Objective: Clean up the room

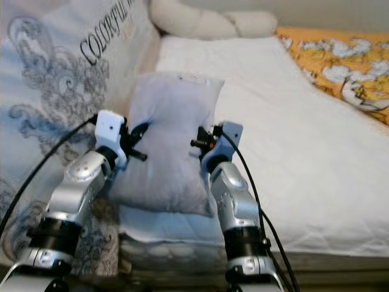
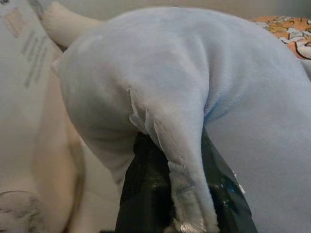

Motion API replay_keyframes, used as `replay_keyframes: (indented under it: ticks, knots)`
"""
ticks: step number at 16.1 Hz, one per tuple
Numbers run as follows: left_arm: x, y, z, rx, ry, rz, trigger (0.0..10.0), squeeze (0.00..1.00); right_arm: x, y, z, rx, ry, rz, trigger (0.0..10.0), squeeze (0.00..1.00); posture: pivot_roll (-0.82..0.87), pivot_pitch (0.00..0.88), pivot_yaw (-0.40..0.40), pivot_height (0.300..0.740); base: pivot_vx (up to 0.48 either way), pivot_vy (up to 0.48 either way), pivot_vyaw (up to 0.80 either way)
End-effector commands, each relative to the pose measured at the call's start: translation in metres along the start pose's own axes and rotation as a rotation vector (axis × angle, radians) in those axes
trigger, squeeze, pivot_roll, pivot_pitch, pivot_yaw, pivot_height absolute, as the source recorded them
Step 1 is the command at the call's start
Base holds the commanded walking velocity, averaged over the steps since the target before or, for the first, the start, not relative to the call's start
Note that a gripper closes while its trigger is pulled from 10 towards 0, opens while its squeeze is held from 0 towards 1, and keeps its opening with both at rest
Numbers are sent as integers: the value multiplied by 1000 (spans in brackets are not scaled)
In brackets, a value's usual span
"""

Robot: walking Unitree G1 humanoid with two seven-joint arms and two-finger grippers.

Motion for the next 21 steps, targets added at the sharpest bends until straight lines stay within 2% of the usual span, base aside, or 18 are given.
replay_keyframes:
  ticks: [1, 10, 14, 16, 17, 18, 21]
  knots:
    - [12, 11, -5, 39, -44, -10, 10000, 0, 4, 6, 0, 19, -10, 2, 10000, 0, -15, 0, -18, 740, 292, 0, 0]
    - [15, 8, -5, 36, -57, -13, 10000, 0, 6, 4, 2, 12, -10, 13, 10000, 0, -17, 0, -24, 740, 293, 0, 0]
    - [15, 7, -6, 31, -49, -26, 10000, 0, 10, 2, 3, 9, -34, -8, 10000, 0, -20, 0, -23, 740, 279, 0, 0]
    - [15, 8, -9, 31, -42, -46, 10000, 0, 18, 1, 1, -1, -71, -21, 10000, 0, -22, 0, -20, 740, 0, 0, 0]
    - [15, 8, -9, 31, -42, -55, 10000, 0, 22, 1, 1, -3, -84, -23, 10000, 627, -23, 0, -19, 740, 0, 0, 0]
    - [14, 7, -11, 20, -36, -69, 10000, 0, 30, 0, 1, -7, -107, -31, 10000, 1000, -24, 0, -17, 740, 0, 0, 0]
    - [7, 0, -18, -35, 2, -121, 10000, 0, 43, -4, 1, -45, -142, 28, 10000, 1000, -26, 0, -16, 740, 0, 0, 0]
Point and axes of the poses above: a point about 5 cm out from each wrist's last joint towards the gripper, its own z axis pointing back from the gripper into the wrist, its own y axis along the axis of the wrist's last joint, x = y × z, the point moved 2 cm from there along -z, pointing out of the wrist towards the gripper, and after that the axes turned 8 degrees about z, right-handed, at the moved point
